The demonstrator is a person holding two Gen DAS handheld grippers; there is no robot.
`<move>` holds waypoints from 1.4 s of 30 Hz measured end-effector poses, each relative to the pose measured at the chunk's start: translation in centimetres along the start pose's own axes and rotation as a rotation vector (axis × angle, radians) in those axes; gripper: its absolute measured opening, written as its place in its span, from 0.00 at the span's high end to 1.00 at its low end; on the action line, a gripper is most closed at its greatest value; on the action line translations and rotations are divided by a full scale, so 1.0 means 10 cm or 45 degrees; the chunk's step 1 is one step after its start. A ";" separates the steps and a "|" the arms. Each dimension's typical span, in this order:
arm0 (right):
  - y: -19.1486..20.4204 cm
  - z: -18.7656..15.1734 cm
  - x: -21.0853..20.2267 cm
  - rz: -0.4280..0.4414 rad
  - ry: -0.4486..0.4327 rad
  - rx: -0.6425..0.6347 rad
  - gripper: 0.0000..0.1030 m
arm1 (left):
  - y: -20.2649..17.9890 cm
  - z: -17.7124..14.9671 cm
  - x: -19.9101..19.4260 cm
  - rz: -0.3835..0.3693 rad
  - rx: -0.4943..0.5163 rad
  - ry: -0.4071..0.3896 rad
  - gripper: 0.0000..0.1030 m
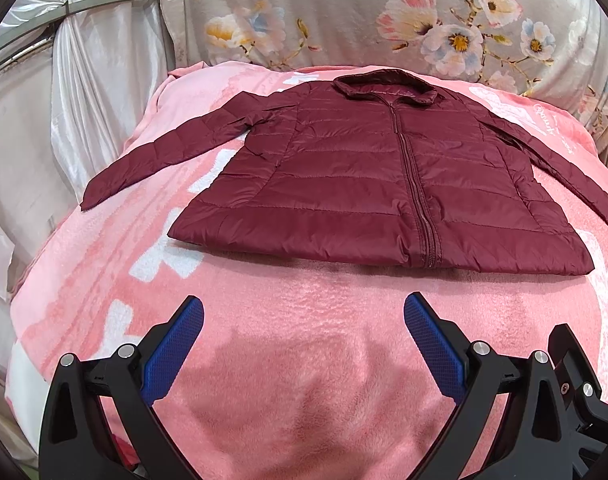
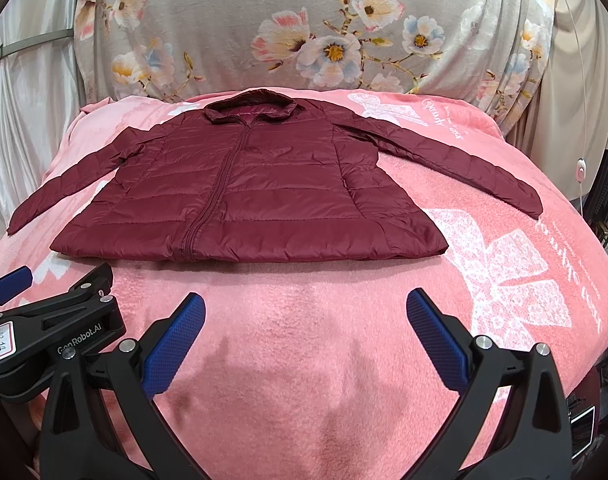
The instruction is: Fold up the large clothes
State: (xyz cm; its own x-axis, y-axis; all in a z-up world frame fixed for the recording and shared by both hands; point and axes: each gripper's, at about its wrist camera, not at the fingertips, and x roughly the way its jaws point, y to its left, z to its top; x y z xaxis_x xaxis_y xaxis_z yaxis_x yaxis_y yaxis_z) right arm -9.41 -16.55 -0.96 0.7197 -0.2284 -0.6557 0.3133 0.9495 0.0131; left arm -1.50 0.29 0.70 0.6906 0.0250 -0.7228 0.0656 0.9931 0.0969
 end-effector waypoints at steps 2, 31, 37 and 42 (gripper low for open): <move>0.00 0.00 -0.01 -0.001 -0.001 -0.001 0.05 | 0.00 0.00 0.00 0.000 0.000 -0.001 0.05; 0.01 -0.01 -0.01 0.000 0.000 -0.004 0.05 | 0.10 0.01 -0.04 0.015 -0.003 -0.013 0.06; 0.02 0.00 0.00 -0.001 -0.002 -0.003 0.05 | 0.10 0.01 -0.03 0.014 -0.003 -0.009 0.06; 0.01 -0.02 0.00 0.011 0.007 0.003 0.05 | 0.08 0.02 0.03 0.022 0.008 0.003 0.06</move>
State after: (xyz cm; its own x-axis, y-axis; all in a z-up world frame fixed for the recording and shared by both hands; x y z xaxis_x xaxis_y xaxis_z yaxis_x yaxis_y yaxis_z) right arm -9.48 -16.46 -1.10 0.7189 -0.2187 -0.6598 0.3084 0.9510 0.0208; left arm -1.08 1.06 0.74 0.6901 0.0423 -0.7225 0.0581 0.9918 0.1136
